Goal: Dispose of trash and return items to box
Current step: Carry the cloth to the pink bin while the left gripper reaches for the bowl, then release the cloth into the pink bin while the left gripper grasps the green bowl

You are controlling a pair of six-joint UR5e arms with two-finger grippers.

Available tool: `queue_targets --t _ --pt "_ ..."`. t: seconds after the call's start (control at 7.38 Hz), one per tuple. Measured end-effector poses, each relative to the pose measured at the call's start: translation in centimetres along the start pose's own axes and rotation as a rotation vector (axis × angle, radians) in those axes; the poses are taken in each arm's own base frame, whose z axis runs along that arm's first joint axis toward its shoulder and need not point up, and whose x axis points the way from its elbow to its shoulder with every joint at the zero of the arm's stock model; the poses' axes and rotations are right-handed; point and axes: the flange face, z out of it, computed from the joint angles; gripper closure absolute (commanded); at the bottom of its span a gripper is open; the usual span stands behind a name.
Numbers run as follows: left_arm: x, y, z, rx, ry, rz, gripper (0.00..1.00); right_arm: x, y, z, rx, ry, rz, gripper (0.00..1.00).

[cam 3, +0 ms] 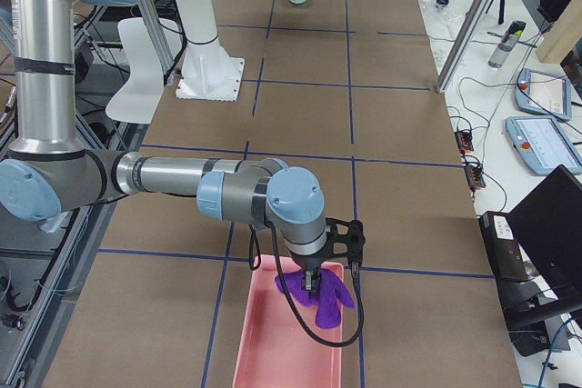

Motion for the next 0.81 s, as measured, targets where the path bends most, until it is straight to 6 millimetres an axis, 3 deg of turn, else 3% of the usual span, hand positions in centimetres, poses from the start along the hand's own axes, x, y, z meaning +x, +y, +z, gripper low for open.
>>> queue_targets --t 0.14,0.41,0.54,0.68,0.81 --pt "-0.1 0.0 0.2 -0.003 0.000 -0.003 0.01 1.9 0.9 0.1 -0.034 0.015 -0.018 1.00" --pt "-0.5 0.2 0.7 -0.014 -0.002 -0.007 0.01 4.6 2.1 2.5 -0.081 0.012 -0.026 1.00" --pt "-0.4 0.3 1.3 -0.023 -0.008 -0.004 0.01 5.7 2.4 3.9 -0.083 0.012 -0.030 0.76" --pt "-0.2 0.5 2.2 -0.023 -0.048 0.004 0.01 6.4 2.5 5.1 -0.087 0.012 -0.032 0.01" --pt "-0.3 1.0 3.2 -0.021 -0.110 0.014 0.01 6.6 2.6 6.0 -0.094 0.010 -0.034 0.00"
